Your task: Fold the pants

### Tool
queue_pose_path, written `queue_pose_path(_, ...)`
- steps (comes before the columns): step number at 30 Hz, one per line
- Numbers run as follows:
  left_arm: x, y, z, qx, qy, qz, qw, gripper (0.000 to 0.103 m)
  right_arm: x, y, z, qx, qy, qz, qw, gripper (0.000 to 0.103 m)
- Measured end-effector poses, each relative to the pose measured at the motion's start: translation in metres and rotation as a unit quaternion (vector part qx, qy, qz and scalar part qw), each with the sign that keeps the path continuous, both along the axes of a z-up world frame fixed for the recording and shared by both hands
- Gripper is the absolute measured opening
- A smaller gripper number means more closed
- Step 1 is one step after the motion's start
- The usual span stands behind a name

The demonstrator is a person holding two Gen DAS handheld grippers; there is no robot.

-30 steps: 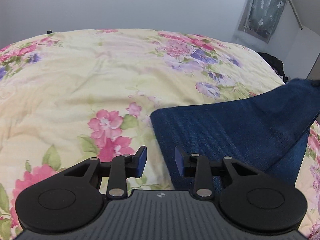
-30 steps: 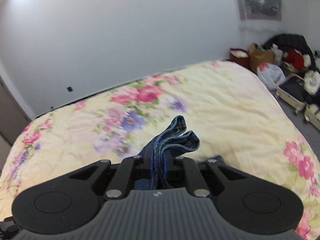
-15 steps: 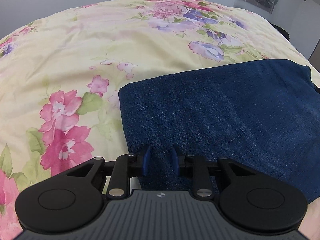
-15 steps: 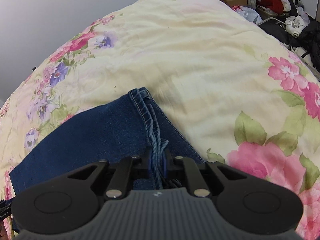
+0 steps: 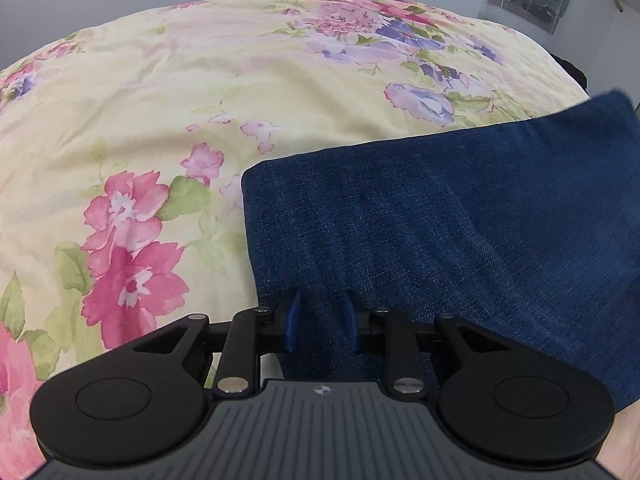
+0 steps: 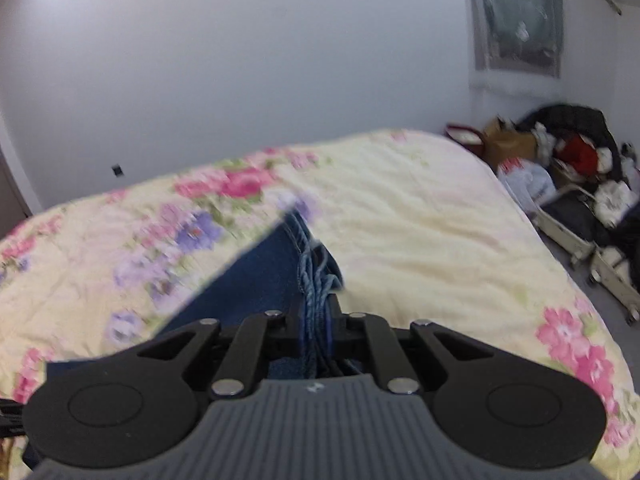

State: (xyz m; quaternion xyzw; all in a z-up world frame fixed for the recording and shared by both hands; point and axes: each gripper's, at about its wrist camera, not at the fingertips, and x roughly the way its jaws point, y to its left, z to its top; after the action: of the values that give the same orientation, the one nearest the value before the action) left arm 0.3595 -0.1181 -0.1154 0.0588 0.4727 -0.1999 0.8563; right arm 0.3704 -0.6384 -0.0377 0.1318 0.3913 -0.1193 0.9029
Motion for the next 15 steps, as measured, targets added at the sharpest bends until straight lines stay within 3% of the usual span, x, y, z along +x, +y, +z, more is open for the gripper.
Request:
queue_pose_path(2,-0.001,-0.003,0.000,0.010,-0.005,-0.004,0.9999,0.029,-0.003,-0.012,-0.045,0.015,0.050,-0.026,0.998,0.002)
queue_pose_path(5,0.000,-0.003,0.001,0.011,-0.004,-0.008,0.9999,0.029,-0.010,-0.016,-0.079,0.027,0.047,-0.044,0.998,0.002)
queue_pose_path(9,-0.002,0.003,0.002,-0.011,-0.004,-0.003,0.9999,0.031,-0.004,-0.016,-0.087,0.019,0.051,-0.055,0.997,0.002)
queue_pose_path(12,-0.005,0.006,0.006,-0.026,-0.003,0.003,0.9996,0.038,-0.001,-0.015,-0.093,0.020,0.064,-0.054,0.996,0.002)
queue_pose_path(14,-0.008,0.008,0.013,-0.040,-0.002,0.005,0.9992,0.042,-0.005,-0.018,-0.089,0.032,0.058,-0.050,0.997,0.005)
queue_pose_path(15,-0.010,0.009,0.016,-0.043,-0.005,0.004,0.9990,0.043,-0.009,-0.022,-0.084,0.040,0.054,-0.056,0.996,0.015)
